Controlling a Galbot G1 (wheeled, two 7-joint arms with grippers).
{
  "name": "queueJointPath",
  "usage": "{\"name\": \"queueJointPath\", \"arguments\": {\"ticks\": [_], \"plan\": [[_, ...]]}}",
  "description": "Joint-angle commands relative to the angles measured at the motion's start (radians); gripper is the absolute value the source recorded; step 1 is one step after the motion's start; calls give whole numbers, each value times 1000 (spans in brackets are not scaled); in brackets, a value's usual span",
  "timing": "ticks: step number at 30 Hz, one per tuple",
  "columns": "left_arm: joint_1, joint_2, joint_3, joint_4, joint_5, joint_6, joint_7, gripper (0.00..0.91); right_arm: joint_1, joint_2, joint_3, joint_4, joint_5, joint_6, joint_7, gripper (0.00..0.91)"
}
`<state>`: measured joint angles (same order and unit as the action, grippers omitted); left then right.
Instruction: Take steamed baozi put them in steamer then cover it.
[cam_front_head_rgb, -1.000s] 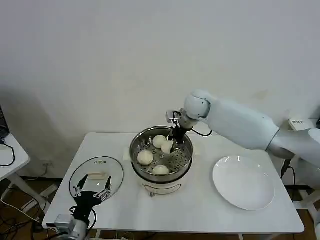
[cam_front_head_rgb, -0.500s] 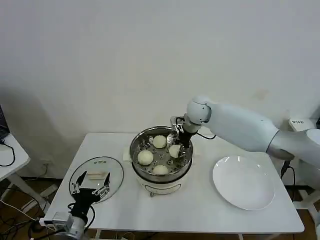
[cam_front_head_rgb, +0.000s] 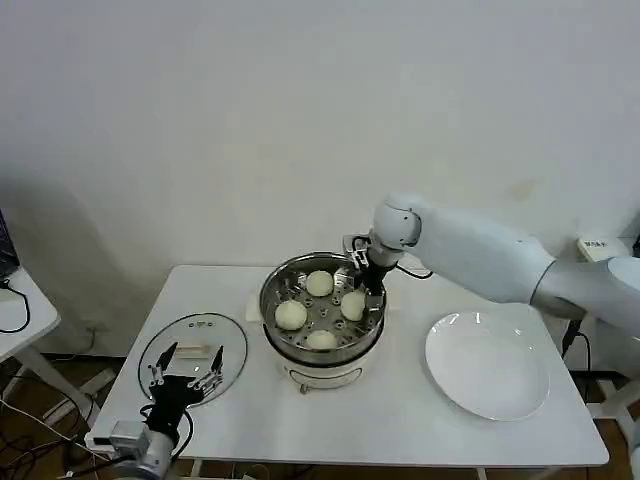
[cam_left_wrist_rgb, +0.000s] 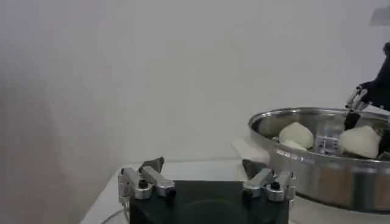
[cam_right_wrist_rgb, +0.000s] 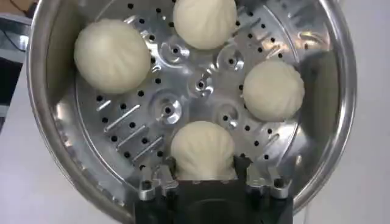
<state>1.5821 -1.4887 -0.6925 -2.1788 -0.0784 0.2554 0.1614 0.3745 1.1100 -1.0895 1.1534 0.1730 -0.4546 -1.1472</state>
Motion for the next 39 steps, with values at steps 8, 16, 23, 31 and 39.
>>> {"name": "queueJointPath", "arguments": {"ticks": [8, 16, 23, 31, 39], "plan": [[-20, 9, 13, -2, -9, 5, 3, 907, 231, -234, 7, 238, 261, -45, -11, 907], [-24, 12, 41, 10, -36, 14, -1, 907, 171, -554, 257, 459, 394, -49, 120, 907], [-38, 10, 56, 21, -33, 20, -8, 907, -240, -809, 726, 614, 477, 64, 428, 907], [-26, 16, 67, 29, -11, 19, -13, 907, -1401, -676, 1951, 744, 500, 123, 658, 907], [-25, 9, 66, 33, 1, 12, -23, 907, -1768, -217, 2204, 921, 453, 203, 779, 907]]}}
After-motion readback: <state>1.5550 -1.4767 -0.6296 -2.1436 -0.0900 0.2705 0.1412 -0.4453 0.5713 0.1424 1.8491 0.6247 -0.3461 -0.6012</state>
